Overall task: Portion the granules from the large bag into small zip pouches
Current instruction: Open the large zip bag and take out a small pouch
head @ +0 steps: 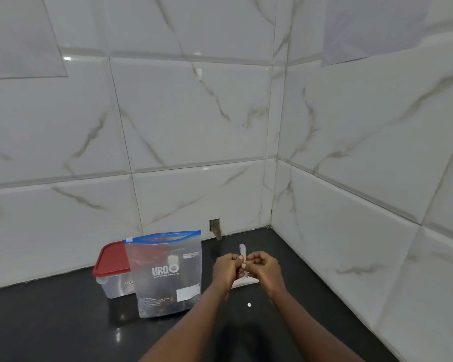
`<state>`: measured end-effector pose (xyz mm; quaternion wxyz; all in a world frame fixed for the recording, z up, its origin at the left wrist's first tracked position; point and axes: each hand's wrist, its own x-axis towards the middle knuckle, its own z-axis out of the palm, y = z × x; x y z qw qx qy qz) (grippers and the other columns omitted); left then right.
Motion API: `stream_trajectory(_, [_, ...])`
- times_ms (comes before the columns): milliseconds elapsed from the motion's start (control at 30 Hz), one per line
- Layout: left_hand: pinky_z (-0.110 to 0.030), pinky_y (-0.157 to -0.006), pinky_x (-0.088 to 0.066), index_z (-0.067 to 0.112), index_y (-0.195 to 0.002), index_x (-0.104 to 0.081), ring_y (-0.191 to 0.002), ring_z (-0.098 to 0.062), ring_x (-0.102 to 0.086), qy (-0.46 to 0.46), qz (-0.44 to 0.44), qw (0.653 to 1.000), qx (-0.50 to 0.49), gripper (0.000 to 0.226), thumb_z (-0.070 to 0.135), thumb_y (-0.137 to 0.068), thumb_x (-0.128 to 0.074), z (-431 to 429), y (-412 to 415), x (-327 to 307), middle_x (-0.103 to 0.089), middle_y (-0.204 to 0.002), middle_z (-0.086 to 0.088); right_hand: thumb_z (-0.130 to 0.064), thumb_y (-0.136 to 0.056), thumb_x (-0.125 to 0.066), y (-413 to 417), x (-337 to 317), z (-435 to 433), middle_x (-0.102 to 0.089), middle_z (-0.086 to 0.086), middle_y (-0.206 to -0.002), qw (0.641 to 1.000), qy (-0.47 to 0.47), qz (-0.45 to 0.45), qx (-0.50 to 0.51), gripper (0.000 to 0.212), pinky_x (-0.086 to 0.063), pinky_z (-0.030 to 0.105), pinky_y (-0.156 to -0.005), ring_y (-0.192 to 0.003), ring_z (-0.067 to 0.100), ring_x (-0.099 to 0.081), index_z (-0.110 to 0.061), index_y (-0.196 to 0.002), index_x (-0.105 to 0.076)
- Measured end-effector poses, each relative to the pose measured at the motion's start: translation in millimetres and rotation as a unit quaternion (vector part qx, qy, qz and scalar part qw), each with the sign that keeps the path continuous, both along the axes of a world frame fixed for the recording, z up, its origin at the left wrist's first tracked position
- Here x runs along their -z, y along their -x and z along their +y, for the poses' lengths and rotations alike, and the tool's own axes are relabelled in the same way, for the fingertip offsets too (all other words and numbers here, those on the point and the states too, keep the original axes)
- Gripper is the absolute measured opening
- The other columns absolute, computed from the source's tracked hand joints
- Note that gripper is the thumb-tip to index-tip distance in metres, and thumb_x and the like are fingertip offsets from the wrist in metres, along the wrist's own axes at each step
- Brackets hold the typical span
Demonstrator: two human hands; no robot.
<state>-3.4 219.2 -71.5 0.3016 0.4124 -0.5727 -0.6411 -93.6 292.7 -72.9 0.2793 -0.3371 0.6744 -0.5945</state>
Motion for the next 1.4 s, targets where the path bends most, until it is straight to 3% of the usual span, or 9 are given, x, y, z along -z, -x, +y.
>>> stream_trajectory(67, [-0.026, -0.054, -0.045, 0.006, -0.068, -0.061, -0.049, -0.015, -0.049, -0.011, 0.008, 1.000, 0.007, 0.024, 0.001, -0.090, -0.054, 0.3, -5.2, -3.1, -0.060, -0.060, -0.008, -0.001, -0.077, -0.071, -2.8, -4.2, 2.2, -0.070, 0.009, -0.079, 1.000, -0.008, -0.008, -0.011, 0.008, -0.057, 0.026, -0.065, -0.074, 0.018, -0.067, -0.007, -0.083, -0.069])
stream_trajectory(167, [-0.025, -0.051, -0.043, 0.007, -0.061, -0.061, -0.045, -0.015, -0.047, 0.018, -0.012, 1.000, 0.009, 0.025, -0.001, -0.085, -0.056, 0.8, -11.1, -7.1, -0.057, -0.050, -0.005, -0.002, -0.077, -0.071, -6.3, -10.3, 4.4, -0.072, 0.008, -0.077, 1.000, -0.022, -0.016, -0.015, 0.008, -0.057, 0.028, -0.065, -0.074, 0.020, -0.069, -0.010, -0.077, -0.071])
stream_trajectory(367, [-0.021, -0.054, -0.046, 0.009, -0.060, -0.058, -0.051, -0.012, -0.050, 0.107, -0.061, 0.992, 0.027, 0.025, 0.003, -0.083, -0.053, 3.0, -21.8, -13.9, -0.056, -0.055, -0.005, 0.001, -0.081, -0.067, -10.4, -23.1, 7.0, -0.069, 0.011, -0.078, 0.999, -0.053, 0.001, 0.001, 0.009, -0.055, 0.023, -0.056, -0.067, 0.019, -0.066, -0.007, -0.078, -0.068])
stream_trajectory(567, [-0.021, -0.054, -0.044, 0.012, -0.052, -0.054, -0.047, -0.009, -0.049, 0.206, -0.114, 0.971, 0.034, 0.029, 0.010, -0.081, -0.058, 9.5, -23.5, -16.1, -0.054, -0.052, 0.000, -0.001, -0.074, -0.060, -21.2, -32.1, 11.5, -0.062, -0.004, -0.064, 0.976, -0.098, 0.196, 0.015, 0.029, -0.047, 0.022, -0.061, -0.062, 0.010, -0.058, -0.029, -0.065, -0.057])
stream_trajectory(833, [-0.011, -0.049, -0.036, 0.015, -0.049, -0.055, -0.043, -0.004, -0.046, 0.250, -0.151, 0.955, 0.042, 0.043, 0.034, -0.087, -0.061, 10.1, -21.0, -18.7, -0.056, -0.051, 0.003, -0.001, -0.075, -0.054, -27.5, -34.9, 13.4, -0.057, -0.007, -0.058, 0.957, -0.114, 0.267, 0.025, 0.028, -0.051, 0.029, -0.066, -0.062, 0.012, -0.057, -0.027, -0.074, -0.066])
stream_trajectory(933, [-0.013, -0.051, -0.038, 0.015, -0.048, -0.056, -0.043, -0.005, -0.046, 0.241, -0.164, 0.956, 0.039, 0.041, 0.030, -0.085, -0.061, 10.8, -18.7, -20.0, -0.056, -0.051, 0.001, -0.005, -0.079, -0.057, -27.5, -32.9, 13.5, -0.059, -0.004, -0.064, 0.954, -0.117, 0.271, 0.045, 0.018, -0.047, 0.029, -0.066, -0.067, 0.013, -0.057, -0.014, -0.084, -0.071])
stream_trajectory(1067, [-0.017, -0.049, -0.032, 0.011, -0.047, -0.050, -0.048, -0.008, -0.041, 0.232, -0.223, 0.945, 0.050, 0.038, 0.023, -0.081, -0.059, 7.1, -22.2, -25.3, -0.049, -0.050, -0.001, -0.013, -0.085, -0.053, -15.4, -32.1, 16.9, -0.071, 0.001, -0.091, 0.935, -0.159, 0.301, 0.098, 0.019, -0.049, 0.028, -0.075, -0.086, 0.019, -0.064, -0.016, -0.090, -0.071])
stream_trajectory(1267, [-0.020, -0.045, -0.021, 0.016, -0.038, -0.035, -0.035, -0.009, -0.026, 0.248, -0.205, 0.944, 0.075, 0.048, 0.020, -0.075, -0.066, 6.5, -16.9, -30.2, -0.027, -0.035, 0.008, -0.018, -0.085, -0.058, -11.3, -26.7, 13.0, -0.064, 0.002, -0.113, 0.902, -0.172, 0.392, -0.063, 0.025, -0.042, 0.018, -0.081, -0.103, 0.014, -0.059, -0.016, -0.105, -0.073])
stream_trajectory(1400, [-0.024, -0.046, -0.021, 0.015, -0.039, -0.029, -0.041, -0.010, -0.023, 0.257, -0.232, 0.937, 0.053, 0.048, 0.017, -0.071, -0.065, 2.1, -17.4, -30.4, -0.027, -0.042, 0.004, -0.011, -0.088, -0.059, -3.5, -22.2, 8.6, -0.068, 0.007, -0.112, 0.893, -0.183, 0.405, -0.071, 0.026, -0.042, 0.015, -0.079, -0.101, 0.016, -0.064, -0.010, -0.110, -0.071])
